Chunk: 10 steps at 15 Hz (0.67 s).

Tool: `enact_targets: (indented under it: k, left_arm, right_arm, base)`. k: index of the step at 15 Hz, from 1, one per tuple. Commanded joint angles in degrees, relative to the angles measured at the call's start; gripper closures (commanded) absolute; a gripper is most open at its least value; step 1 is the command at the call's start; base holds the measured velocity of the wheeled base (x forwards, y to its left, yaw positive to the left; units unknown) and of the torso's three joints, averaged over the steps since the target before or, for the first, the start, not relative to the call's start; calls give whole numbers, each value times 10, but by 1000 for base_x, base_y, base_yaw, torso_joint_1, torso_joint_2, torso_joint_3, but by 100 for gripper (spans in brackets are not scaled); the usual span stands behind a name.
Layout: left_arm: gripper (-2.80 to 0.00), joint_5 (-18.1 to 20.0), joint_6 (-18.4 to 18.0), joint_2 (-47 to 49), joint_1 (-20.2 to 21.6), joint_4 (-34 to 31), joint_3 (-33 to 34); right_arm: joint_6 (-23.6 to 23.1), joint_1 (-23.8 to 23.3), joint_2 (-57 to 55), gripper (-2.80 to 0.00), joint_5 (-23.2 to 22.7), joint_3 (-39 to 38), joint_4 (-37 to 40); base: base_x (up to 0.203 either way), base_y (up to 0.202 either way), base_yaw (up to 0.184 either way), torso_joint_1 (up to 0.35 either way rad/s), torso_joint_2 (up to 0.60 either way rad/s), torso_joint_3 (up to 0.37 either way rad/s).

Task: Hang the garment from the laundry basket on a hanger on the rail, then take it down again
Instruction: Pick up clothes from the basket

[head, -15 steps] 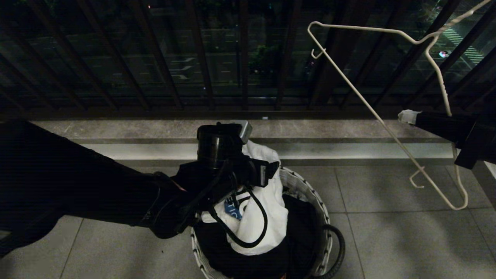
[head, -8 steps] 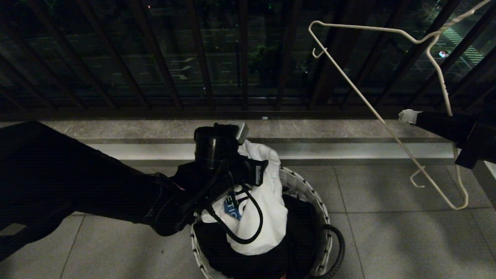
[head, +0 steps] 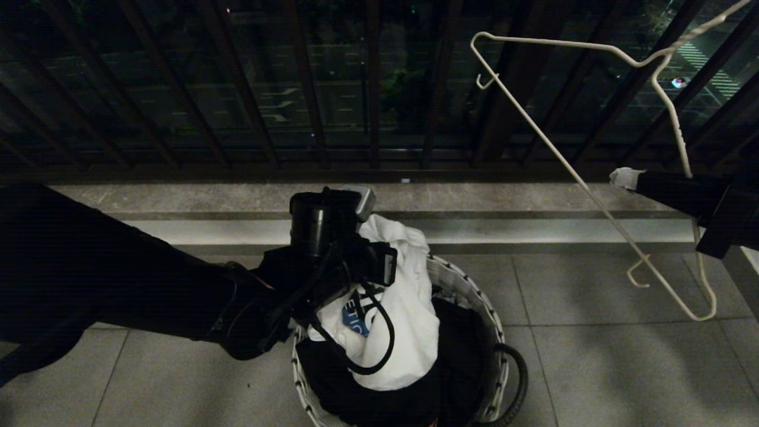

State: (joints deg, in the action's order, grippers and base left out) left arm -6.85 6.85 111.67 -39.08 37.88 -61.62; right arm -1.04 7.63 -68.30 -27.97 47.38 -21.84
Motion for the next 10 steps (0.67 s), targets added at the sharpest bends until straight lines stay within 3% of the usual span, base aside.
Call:
enact_targets:
  k: [1, 6, 10]
  left_arm:
    - [0, -1, 0, -25, 2, -30, -2]
    - [0, 2, -4, -151, 2, -317, -57]
    - [0, 4, -39, -200, -8, -446, -70]
  right_arm:
    - [0, 0, 1, 0, -1, 1, -1]
    - [0, -1, 1, 0, -1, 4, -1]
    - [-1, -1, 1, 0, -1, 4, -1]
  base:
    - [0, 0, 0, 0, 0, 0]
    - [0, 0, 0, 0, 0, 0]
    - [0, 0, 0, 0, 0, 0]
